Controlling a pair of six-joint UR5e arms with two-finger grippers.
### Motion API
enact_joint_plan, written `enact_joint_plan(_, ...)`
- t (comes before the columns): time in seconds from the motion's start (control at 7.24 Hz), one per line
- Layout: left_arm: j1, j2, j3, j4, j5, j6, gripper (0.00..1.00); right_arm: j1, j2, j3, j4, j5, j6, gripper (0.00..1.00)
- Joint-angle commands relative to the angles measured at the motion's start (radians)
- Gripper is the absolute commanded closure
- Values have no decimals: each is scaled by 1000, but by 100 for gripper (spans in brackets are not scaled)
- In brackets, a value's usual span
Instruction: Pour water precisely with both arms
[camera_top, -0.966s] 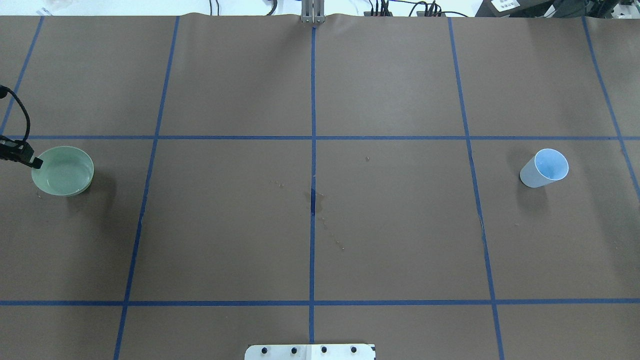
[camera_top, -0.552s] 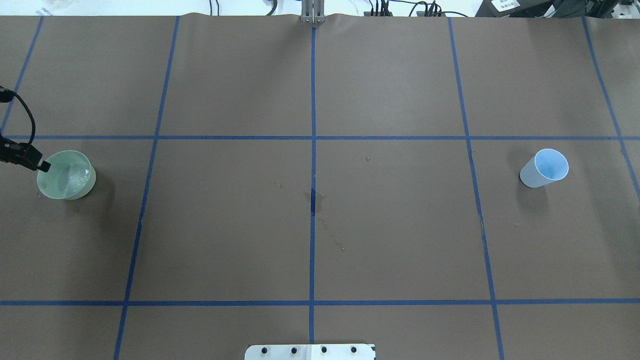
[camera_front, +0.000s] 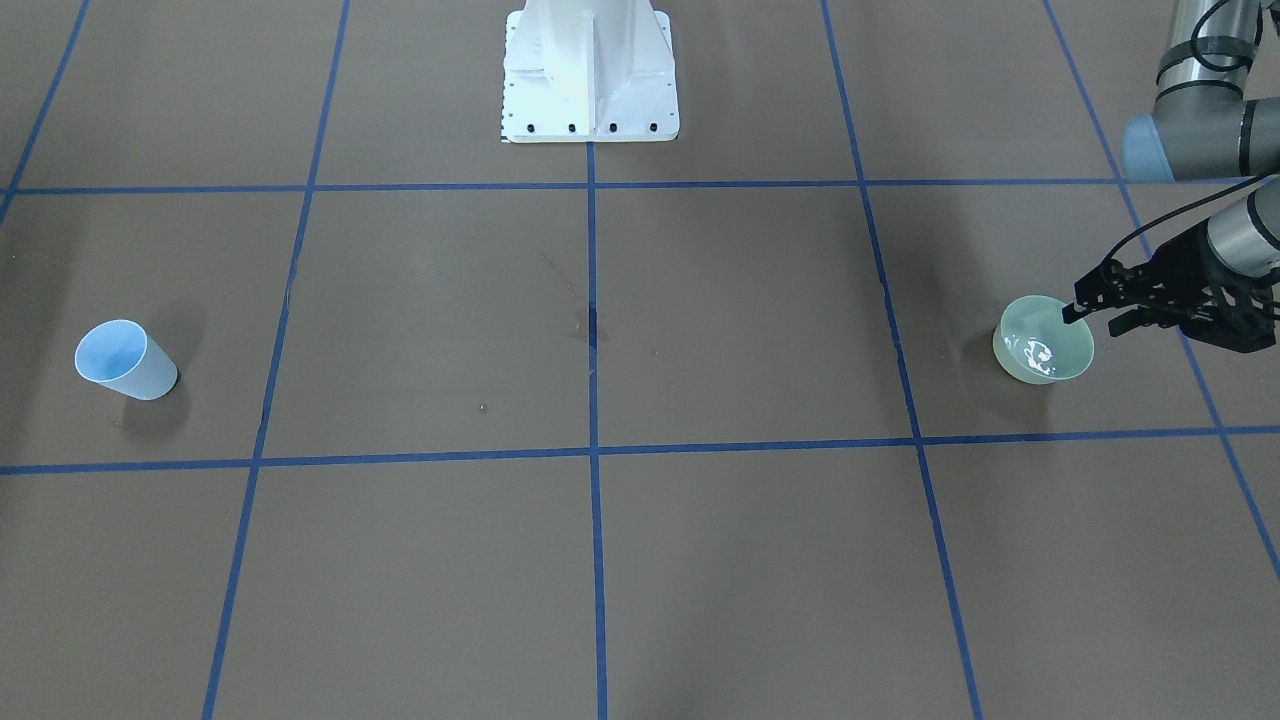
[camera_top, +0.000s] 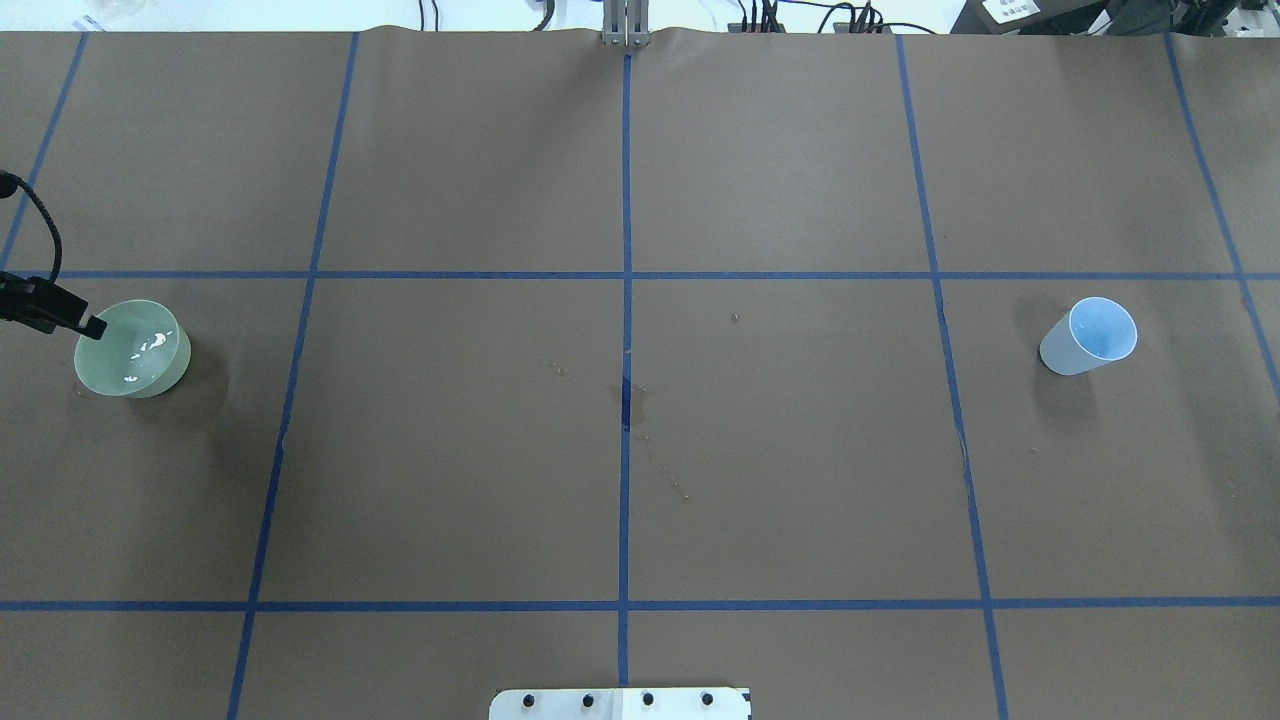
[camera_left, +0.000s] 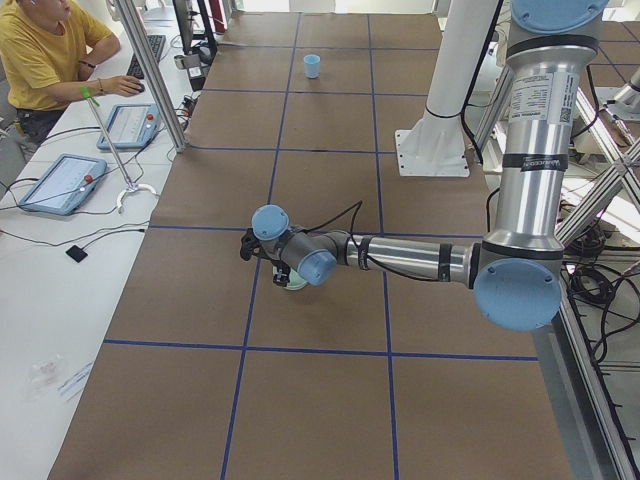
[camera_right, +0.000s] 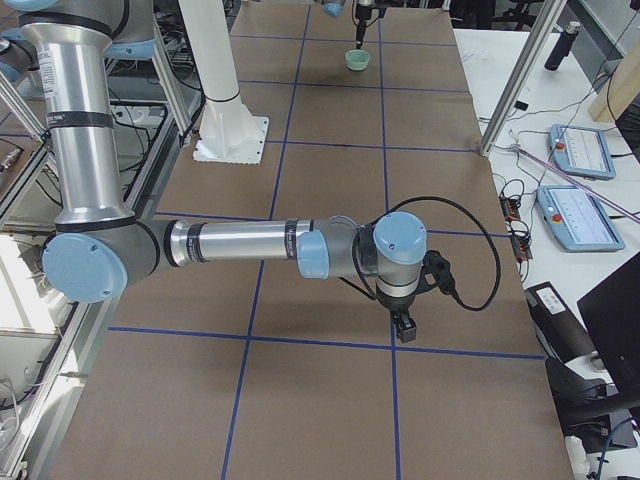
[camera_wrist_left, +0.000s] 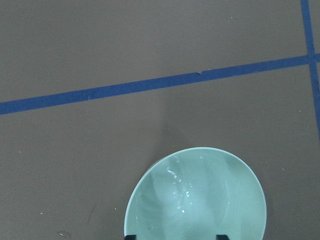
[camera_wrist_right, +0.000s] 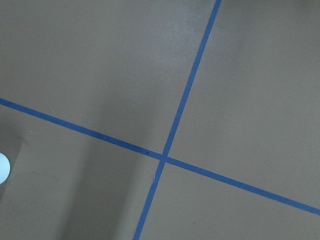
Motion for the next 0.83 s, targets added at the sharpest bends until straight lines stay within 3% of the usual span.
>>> enact_joint_plan(0.0, -106, 25, -33, 8, 10, 64, 15, 0, 2, 0, -2, 0, 2, 0)
enact_joint_plan(0.28, -178, 95, -32, 23, 28, 173, 15, 0, 2, 0, -2, 1, 2, 0)
enact_joint_plan(0.69, -382, 54, -55, 462, 165, 629, 15, 0, 2, 0, -3, 3, 2, 0)
